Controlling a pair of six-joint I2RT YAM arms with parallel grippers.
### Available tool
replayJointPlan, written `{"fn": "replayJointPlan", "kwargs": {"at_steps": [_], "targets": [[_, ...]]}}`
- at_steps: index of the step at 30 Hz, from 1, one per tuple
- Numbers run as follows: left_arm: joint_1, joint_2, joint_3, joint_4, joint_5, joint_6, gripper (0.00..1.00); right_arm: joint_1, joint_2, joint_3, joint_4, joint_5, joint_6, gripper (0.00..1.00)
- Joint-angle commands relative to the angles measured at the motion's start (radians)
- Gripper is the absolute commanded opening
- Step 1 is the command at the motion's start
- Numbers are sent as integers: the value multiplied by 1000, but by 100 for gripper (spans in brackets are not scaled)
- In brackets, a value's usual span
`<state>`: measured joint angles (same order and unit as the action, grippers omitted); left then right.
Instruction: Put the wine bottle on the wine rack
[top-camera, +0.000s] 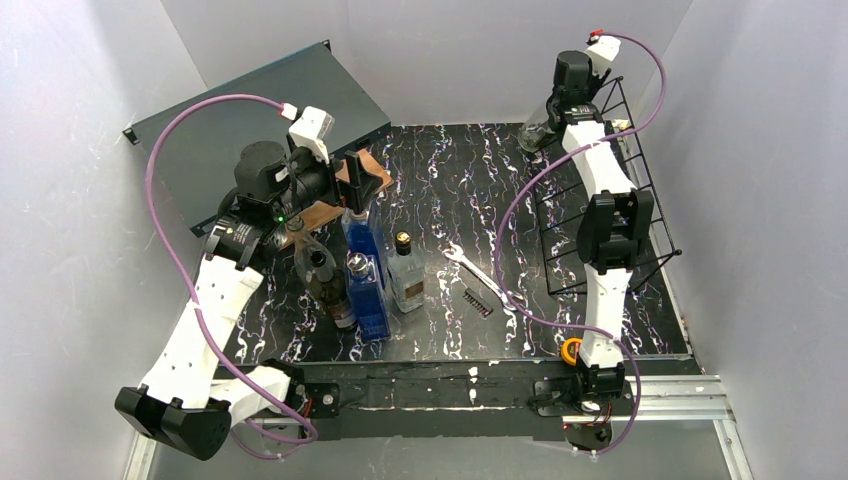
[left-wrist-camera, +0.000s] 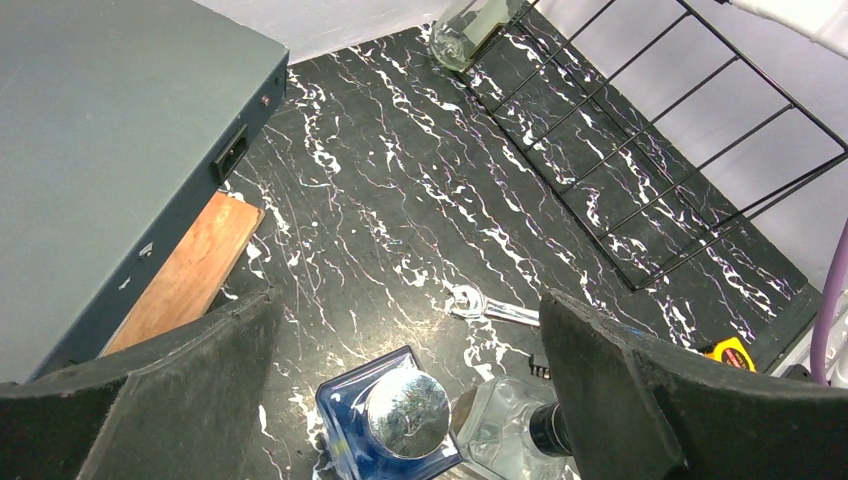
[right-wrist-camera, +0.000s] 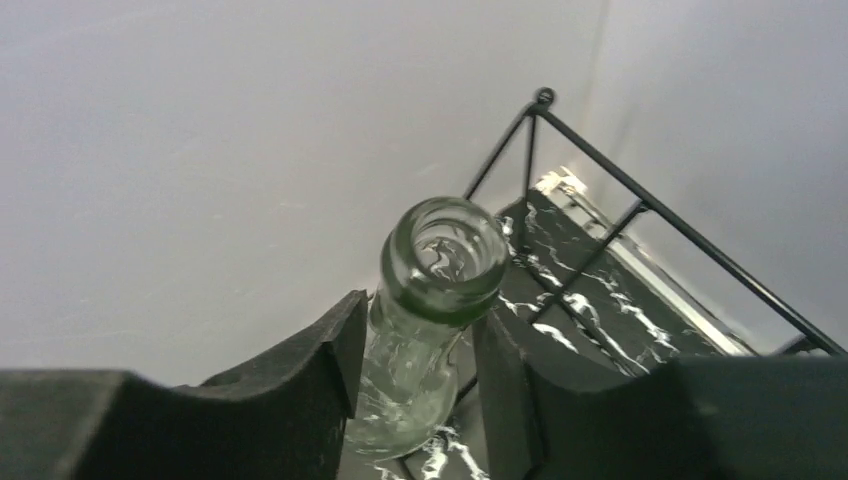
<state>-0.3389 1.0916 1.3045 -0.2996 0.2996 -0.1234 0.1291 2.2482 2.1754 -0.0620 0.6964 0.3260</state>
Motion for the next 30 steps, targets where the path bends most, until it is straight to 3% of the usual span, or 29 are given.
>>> {"fn": "replayJointPlan", "kwargs": {"at_steps": [1, 10, 30], "targets": [[-8, -12, 24, -1, 9, 6, 99, -16, -39, -23, -16, 115, -129, 59], [-8, -19, 24, -1, 4, 8, 99, -16, -16, 21, -27, 126, -165, 82], [-10, -20, 19, 9, 17, -2, 99, 110, -114, -30, -157, 84, -246, 98]]}}
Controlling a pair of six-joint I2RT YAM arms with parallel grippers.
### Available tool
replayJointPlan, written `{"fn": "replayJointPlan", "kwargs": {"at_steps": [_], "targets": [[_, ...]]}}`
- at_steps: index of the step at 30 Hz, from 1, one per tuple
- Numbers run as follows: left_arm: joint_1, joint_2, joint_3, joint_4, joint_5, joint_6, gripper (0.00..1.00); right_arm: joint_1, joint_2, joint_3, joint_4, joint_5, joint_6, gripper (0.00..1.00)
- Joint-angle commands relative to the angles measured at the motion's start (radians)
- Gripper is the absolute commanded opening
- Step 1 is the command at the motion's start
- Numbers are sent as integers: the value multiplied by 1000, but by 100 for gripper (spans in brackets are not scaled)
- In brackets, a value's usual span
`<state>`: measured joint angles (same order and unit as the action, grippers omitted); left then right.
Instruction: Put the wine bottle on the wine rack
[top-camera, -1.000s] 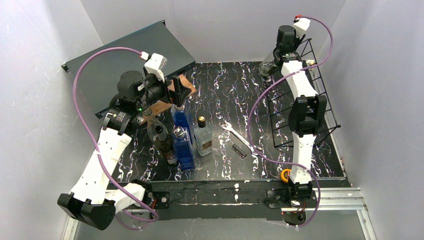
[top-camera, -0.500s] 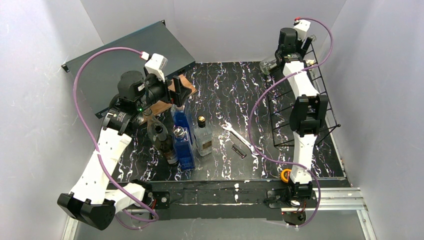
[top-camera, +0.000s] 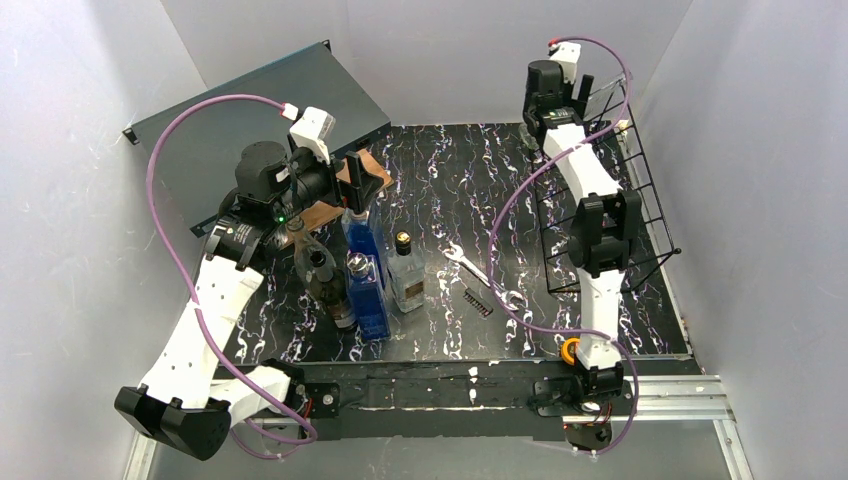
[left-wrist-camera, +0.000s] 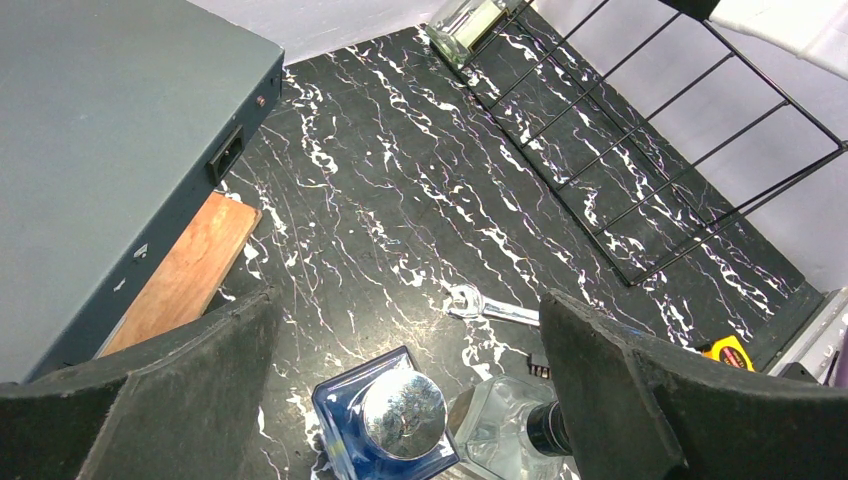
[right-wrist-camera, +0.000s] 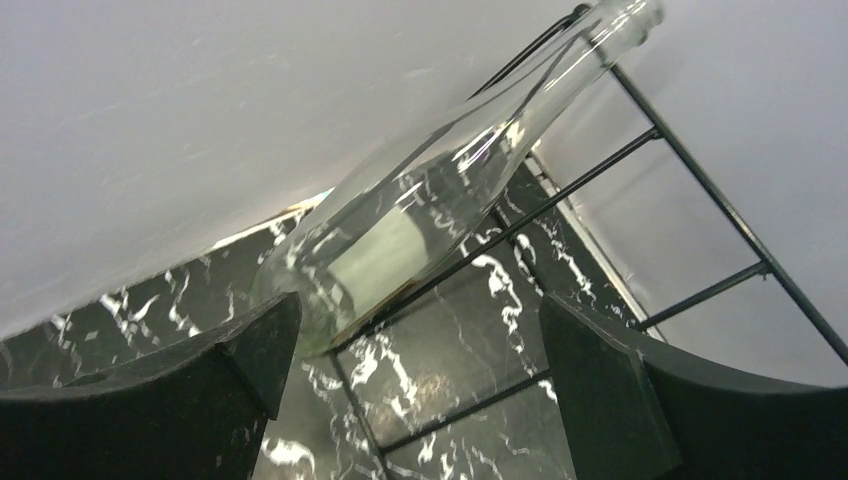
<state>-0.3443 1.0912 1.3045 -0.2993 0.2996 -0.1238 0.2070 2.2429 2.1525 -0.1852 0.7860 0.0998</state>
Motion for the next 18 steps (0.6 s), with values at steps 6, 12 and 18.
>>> {"fn": "replayJointPlan", "kwargs": {"at_steps": [6, 12, 18], "targets": [[-5, -27, 7, 24, 22, -6, 99, 83, -211, -100, -128, -93, 26, 98], [-6, -41, -9, 46, 23, -12, 99, 120, -397, -317, -167, -308, 79, 98], [-14, -59, -29, 71, 22, -17, 99, 147, -641, -610, -108, -523, 101, 98]]}}
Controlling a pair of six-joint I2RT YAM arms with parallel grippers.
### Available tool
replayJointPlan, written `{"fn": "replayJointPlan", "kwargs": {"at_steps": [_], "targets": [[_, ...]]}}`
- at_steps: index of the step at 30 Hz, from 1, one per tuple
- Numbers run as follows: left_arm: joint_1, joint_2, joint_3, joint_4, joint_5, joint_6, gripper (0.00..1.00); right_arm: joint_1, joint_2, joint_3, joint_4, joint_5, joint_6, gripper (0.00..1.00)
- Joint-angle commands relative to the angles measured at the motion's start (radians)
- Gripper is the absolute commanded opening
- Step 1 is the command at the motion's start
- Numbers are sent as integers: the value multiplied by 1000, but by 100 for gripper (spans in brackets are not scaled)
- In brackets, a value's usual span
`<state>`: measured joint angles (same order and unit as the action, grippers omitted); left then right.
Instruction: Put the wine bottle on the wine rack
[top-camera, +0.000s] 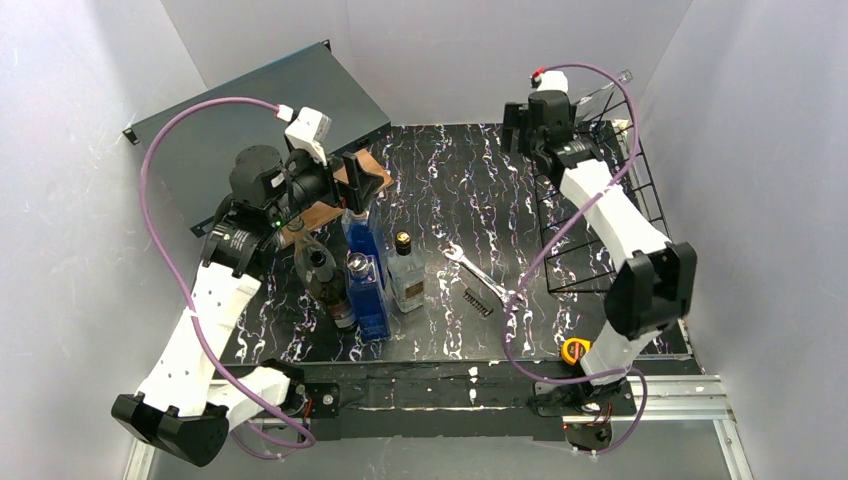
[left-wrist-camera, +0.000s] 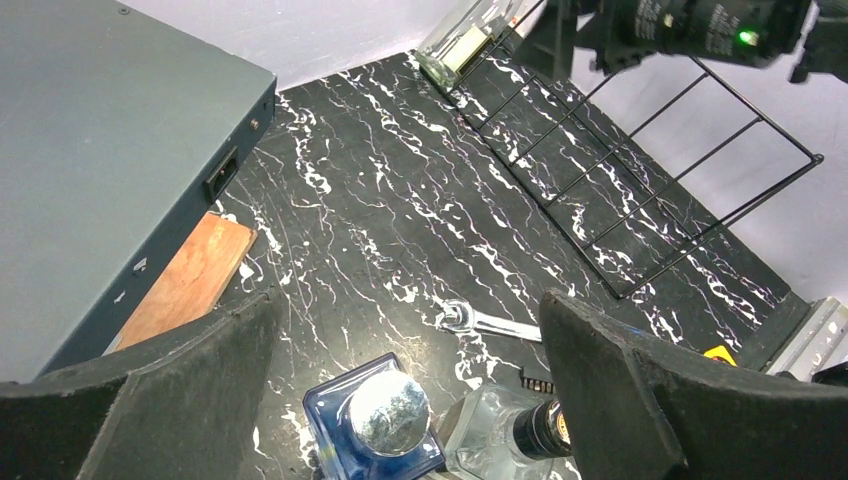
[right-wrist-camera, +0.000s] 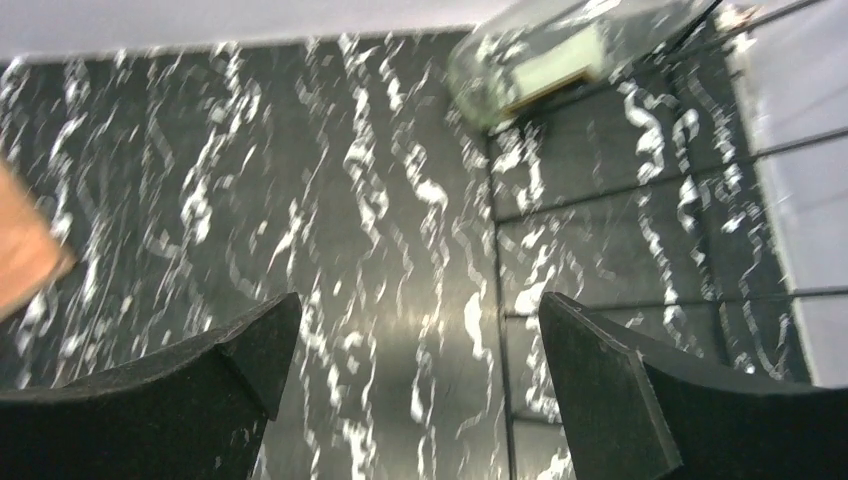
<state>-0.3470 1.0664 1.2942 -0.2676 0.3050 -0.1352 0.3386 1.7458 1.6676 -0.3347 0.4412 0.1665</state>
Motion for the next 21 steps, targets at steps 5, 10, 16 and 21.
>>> {"fn": "replayJointPlan", "kwargs": {"at_steps": [5, 10, 16, 21], "targets": [[-20, -32, -35, 59, 17, -11, 99, 67, -311, -296, 55, -323, 56, 98], [-27, -28, -51, 79, 17, -17, 99, 126, -461, -394, 72, -399, 67, 98], [-38, -34, -65, 88, -10, -4, 99, 217, -560, -426, 119, -493, 84, 98], [-41, -36, -70, 89, -27, 6, 99, 324, -582, -418, 156, -565, 123, 98]]}}
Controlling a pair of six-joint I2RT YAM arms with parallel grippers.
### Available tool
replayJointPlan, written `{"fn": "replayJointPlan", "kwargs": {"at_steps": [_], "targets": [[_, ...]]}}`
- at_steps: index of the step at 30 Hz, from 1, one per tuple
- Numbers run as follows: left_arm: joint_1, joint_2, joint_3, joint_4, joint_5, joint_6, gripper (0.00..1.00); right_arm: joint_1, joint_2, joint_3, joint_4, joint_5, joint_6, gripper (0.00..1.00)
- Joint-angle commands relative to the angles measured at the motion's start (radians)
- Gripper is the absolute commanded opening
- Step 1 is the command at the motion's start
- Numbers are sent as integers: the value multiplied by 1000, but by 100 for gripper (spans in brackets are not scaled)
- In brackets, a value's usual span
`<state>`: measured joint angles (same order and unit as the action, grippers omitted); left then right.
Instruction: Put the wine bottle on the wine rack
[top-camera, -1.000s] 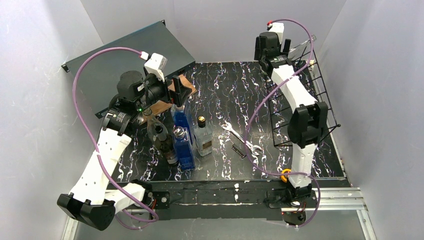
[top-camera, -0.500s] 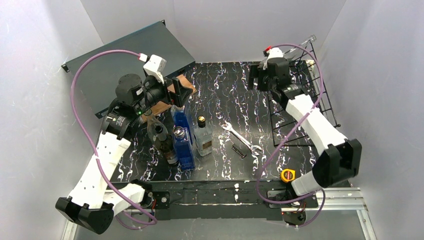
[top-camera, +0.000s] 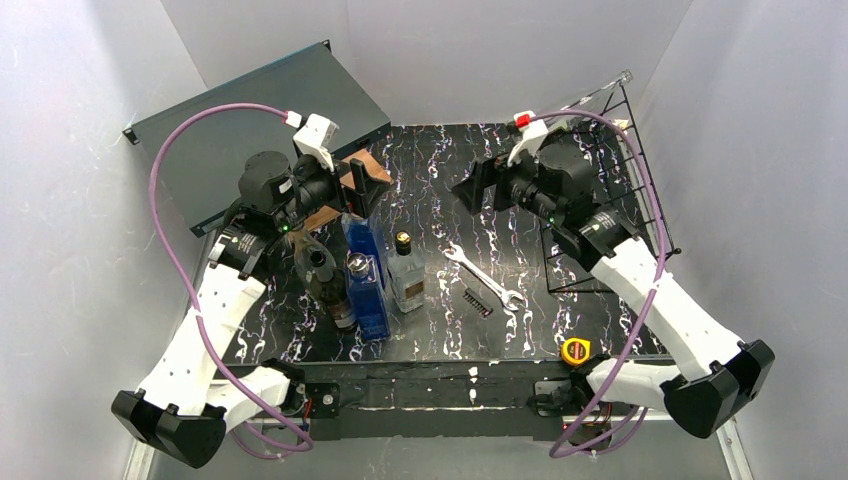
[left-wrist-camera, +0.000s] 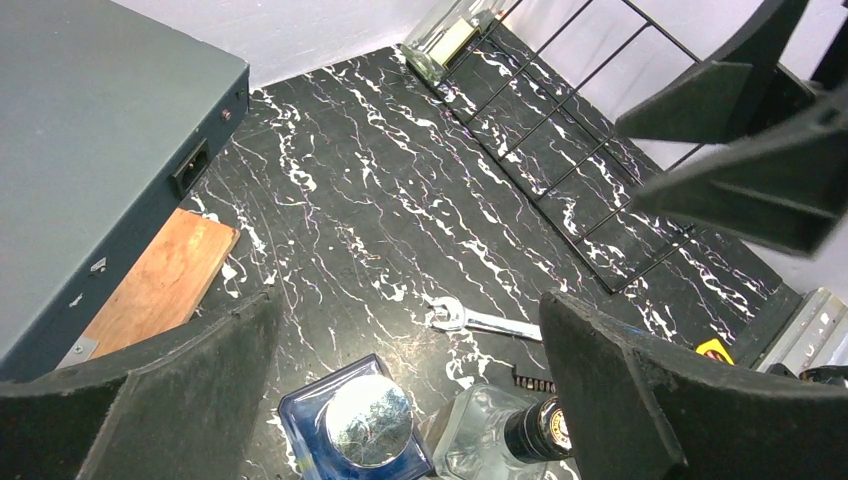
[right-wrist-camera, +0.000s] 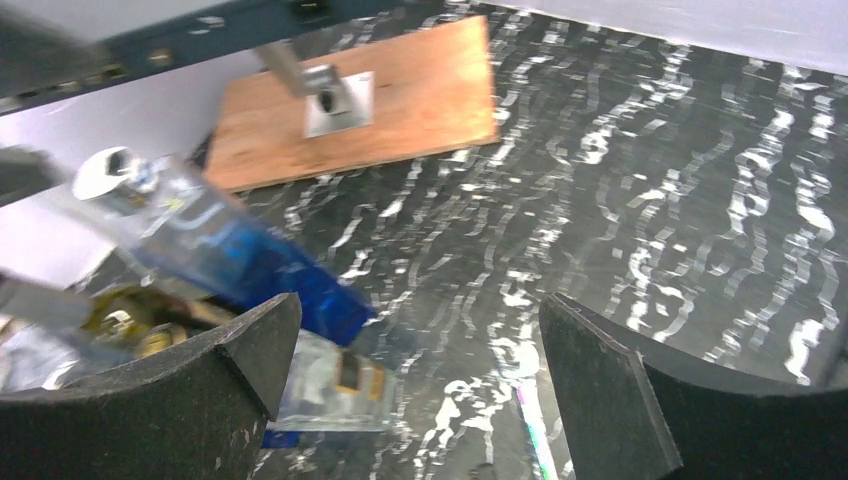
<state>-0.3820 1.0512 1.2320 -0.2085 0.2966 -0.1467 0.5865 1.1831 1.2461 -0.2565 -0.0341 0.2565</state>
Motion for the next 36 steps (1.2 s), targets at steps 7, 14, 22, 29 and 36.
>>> {"fn": "replayJointPlan", "kwargs": {"at_steps": [7, 14, 22, 29, 36], "targets": [[-8, -31, -19, 37, -42, 28, 99, 245, 8, -4, 77, -14, 84, 96], [-9, -15, -28, 49, -43, 24, 99, 401, 44, 35, 45, 113, 78, 86], [-11, -14, -40, 53, -80, 40, 99, 469, 73, 36, 11, 209, 82, 79], [-12, -5, -26, 43, -60, 27, 99, 574, 121, 83, -61, 439, 44, 76], [-11, 9, -23, 36, -68, 29, 99, 669, 189, 148, -126, 660, 32, 73]]}}
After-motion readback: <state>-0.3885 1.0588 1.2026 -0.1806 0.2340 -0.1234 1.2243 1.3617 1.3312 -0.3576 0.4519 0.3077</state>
